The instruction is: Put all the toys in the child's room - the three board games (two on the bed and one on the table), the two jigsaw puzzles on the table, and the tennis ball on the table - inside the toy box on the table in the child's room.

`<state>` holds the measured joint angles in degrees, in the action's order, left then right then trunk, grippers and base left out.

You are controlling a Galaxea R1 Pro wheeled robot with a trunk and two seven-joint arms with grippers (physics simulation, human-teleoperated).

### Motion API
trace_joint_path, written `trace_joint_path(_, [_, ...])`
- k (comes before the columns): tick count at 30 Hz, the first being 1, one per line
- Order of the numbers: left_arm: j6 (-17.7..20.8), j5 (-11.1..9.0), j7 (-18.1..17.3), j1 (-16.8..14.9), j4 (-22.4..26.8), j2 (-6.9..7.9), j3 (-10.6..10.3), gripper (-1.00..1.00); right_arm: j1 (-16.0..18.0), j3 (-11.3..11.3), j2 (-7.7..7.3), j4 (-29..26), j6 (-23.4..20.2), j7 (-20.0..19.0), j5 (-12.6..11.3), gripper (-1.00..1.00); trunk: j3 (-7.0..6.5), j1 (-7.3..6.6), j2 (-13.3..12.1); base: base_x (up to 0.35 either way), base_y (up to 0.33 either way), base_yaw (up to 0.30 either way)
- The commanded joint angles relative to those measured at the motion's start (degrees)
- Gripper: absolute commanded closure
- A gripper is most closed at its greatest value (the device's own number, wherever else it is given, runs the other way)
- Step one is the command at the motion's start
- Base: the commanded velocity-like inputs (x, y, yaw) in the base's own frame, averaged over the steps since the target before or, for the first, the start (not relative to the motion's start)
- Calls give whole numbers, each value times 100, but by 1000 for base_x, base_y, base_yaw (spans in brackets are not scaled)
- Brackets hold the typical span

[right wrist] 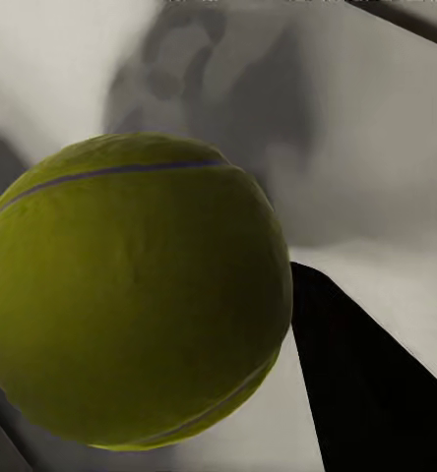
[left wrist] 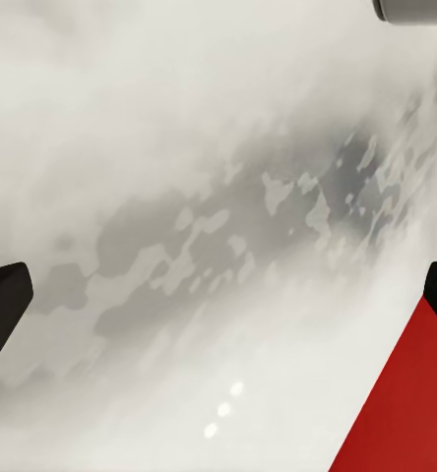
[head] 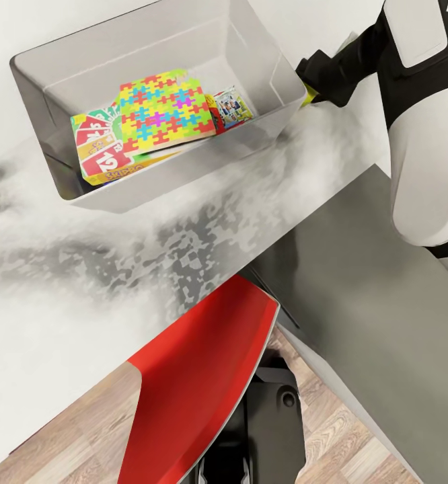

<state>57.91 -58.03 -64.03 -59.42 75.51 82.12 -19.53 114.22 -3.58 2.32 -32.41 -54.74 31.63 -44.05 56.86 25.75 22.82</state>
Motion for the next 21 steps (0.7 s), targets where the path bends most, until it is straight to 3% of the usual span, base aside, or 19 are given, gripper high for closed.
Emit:
trace_joint_path(1, [27, -16, -13, -35, -4, 6, -42, -100, 4, -28, 5, -3, 0, 72, -68, 100, 7, 4, 10, 0, 0, 0])
trace_joint_path(21, [27, -24, -13, -35, -6, 6, -42, -100, -37, -27, 5, -81, 34, 72, -47, 100, -6, 4, 10, 0, 0, 0])
